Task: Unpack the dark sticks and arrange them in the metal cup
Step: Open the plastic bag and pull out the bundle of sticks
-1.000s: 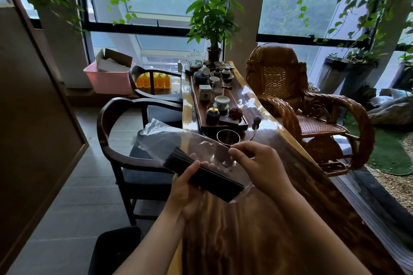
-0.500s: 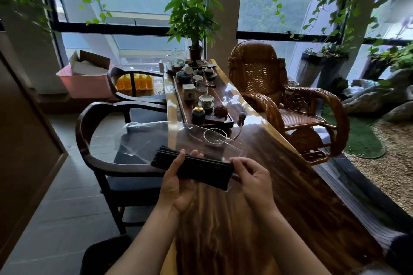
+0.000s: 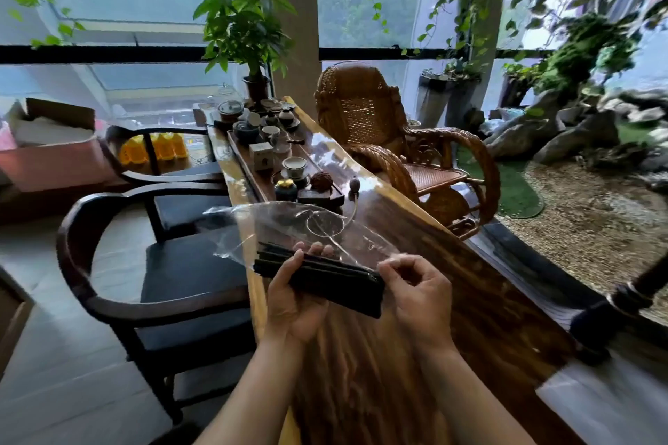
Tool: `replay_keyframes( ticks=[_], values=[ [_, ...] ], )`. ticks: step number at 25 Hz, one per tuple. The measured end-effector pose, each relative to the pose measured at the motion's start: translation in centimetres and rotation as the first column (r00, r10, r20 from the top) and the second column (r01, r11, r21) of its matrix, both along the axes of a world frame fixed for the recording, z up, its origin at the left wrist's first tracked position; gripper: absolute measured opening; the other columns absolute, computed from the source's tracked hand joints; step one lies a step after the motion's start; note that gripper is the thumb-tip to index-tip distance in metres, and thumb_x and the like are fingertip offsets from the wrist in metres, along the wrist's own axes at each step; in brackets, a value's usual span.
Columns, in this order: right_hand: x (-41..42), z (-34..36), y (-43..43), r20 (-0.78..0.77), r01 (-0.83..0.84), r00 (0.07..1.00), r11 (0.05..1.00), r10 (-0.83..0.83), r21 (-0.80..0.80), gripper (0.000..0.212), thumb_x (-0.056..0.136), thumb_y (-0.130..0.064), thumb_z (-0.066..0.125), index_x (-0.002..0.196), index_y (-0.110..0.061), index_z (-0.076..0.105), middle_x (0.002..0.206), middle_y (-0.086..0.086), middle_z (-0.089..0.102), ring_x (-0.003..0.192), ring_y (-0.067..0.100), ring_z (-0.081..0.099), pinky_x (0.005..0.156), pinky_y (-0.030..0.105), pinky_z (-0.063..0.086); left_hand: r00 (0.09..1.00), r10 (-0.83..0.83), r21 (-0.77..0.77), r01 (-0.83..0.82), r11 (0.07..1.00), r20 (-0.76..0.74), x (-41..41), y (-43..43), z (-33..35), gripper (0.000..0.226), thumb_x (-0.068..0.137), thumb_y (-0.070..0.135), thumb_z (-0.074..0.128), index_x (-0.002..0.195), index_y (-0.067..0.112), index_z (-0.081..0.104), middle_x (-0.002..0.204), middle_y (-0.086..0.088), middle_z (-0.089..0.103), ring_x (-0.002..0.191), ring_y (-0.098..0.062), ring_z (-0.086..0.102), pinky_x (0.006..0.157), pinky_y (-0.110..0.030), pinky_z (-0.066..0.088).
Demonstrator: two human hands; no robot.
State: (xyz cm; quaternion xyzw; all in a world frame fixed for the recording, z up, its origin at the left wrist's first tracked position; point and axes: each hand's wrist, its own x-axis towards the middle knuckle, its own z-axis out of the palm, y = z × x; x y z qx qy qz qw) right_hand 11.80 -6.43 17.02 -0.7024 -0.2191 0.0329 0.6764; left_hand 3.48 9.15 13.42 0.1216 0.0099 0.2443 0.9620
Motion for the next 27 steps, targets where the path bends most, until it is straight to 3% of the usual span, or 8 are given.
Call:
replay_keyframes(
  ticks=[5, 8, 13, 16, 18, 20, 24, 27],
  values=[
    [0.7, -0.4, -0.8, -0.102, -0.03, 0.994, 0.997, 0.038, 0.076, 0.012, 0.084, -0.005, 0.077, 0.091, -0.014, 0.076, 0.089, 0.006, 0.078, 0.084, 0.017, 0.074, 0.075, 0.029, 0.061, 0.998, -0.054, -0.059, 0.053, 0.997, -0.013, 2.5, 0.1, 0.3, 0.024, 0.077, 0.014, 0.073, 0.098, 0.017, 0.063, 0.101, -0.004, 0.061, 0.104, -0.023, 0.058, 0.121, -0.047, 0.025],
    [2.7, -0.4, -0.6, -0.145, 0.037, 0.989, 0.995, -0.023, 0.093, 0.016, 0.078, 0.001, 0.082, 0.079, -0.014, 0.076, 0.081, 0.006, 0.077, 0.076, 0.016, 0.072, 0.07, 0.025, 0.06, 0.994, -0.06, -0.034, 0.057, 0.998, -0.091, 4.6, 0.0, 0.2, 0.024, 0.078, 0.016, 0.072, 0.1, 0.019, 0.063, 0.102, -0.005, 0.062, 0.1, -0.023, 0.061, 0.117, -0.046, 0.031],
    [8.1, -0.8, -1.4, -0.317, -0.043, 0.943, 0.985, 0.096, 0.17, 0.014, 0.078, 0.004, 0.079, 0.083, -0.008, 0.076, 0.088, 0.017, 0.076, 0.084, 0.029, 0.073, 0.079, 0.042, 0.062, 0.982, 0.008, -0.035, -0.015, 0.999, -0.187, 9.5, -0.6, -0.1, 0.012, 0.082, 0.012, 0.066, 0.093, 0.017, 0.064, 0.091, -0.003, 0.059, 0.087, -0.021, 0.062, 0.099, -0.042, 0.046],
    [10.8, -1.4, -1.6, -0.306, -0.041, 0.949, 0.99, 0.082, 0.138, 0.01, 0.081, 0.004, 0.078, 0.082, -0.006, 0.075, 0.083, 0.013, 0.076, 0.08, 0.026, 0.073, 0.071, 0.031, 0.062, 0.966, 0.04, -0.034, -0.05, 0.998, -0.255, 12.5, -0.9, -0.7, 0.013, 0.079, 0.012, 0.067, 0.09, 0.017, 0.063, 0.088, -0.004, 0.058, 0.084, -0.02, 0.059, 0.093, -0.04, 0.049],
    [12.1, -1.8, -1.7, -0.332, -0.006, 0.941, 0.988, 0.057, 0.153, 0.01, 0.082, 0.003, 0.077, 0.084, -0.006, 0.075, 0.087, 0.016, 0.075, 0.086, 0.033, 0.073, 0.077, 0.04, 0.063, 0.958, 0.053, -0.013, -0.059, 0.998, -0.282, 13.9, -1.2, -1.3, 0.014, 0.078, 0.013, 0.069, 0.09, 0.016, 0.065, 0.087, -0.004, 0.063, 0.082, -0.021, 0.062, 0.092, -0.04, 0.051],
    [13.2, -2.2, -1.8, -0.381, -0.006, 0.921, 0.98, 0.083, 0.199, 0.009, 0.084, -0.003, 0.077, 0.09, -0.01, 0.076, 0.093, 0.018, 0.075, 0.095, 0.037, 0.073, 0.085, 0.049, 0.061, 0.963, 0.022, -0.003, -0.024, 1.0, -0.268, 15.1, -1.5, -1.8, 0.007, 0.081, 0.016, 0.068, 0.086, 0.015, 0.072, 0.086, -0.005, 0.069, 0.083, -0.022, 0.068, 0.091, -0.042, 0.054],
    [14.1, -3.0, -1.8, -0.368, 0.019, 0.928, 0.981, 0.055, 0.194, 0.016, 0.084, -0.027, 0.072, 0.091, -0.013, 0.078, 0.095, 0.014, 0.077, 0.096, 0.029, 0.074, 0.085, 0.04, 0.061, 0.981, -0.045, -0.04, 0.038, 0.998, -0.19, 16.7, -1.7, -2.9, 0.019, 0.088, 0.026, 0.064, 0.086, 0.013, 0.077, 0.093, -0.005, 0.072, 0.089, -0.024, 0.073, 0.094, -0.045, 0.055],
    [14.5, -3.2, -0.8, -0.383, 0.169, 0.919, 0.969, -0.089, 0.181, 0.015, 0.093, -0.023, 0.065, 0.092, -0.012, 0.075, 0.093, 0.01, 0.079, 0.093, 0.024, 0.075, 0.09, 0.041, 0.059, 0.984, -0.123, -0.099, 0.111, 0.989, -0.13, 17.7, -1.3, -3.5, 0.034, 0.089, 0.036, 0.062, 0.099, 0.006, 0.077, 0.098, -0.011, 0.074, 0.093, -0.029, 0.073, 0.093, -0.049, 0.056]
  ],
)
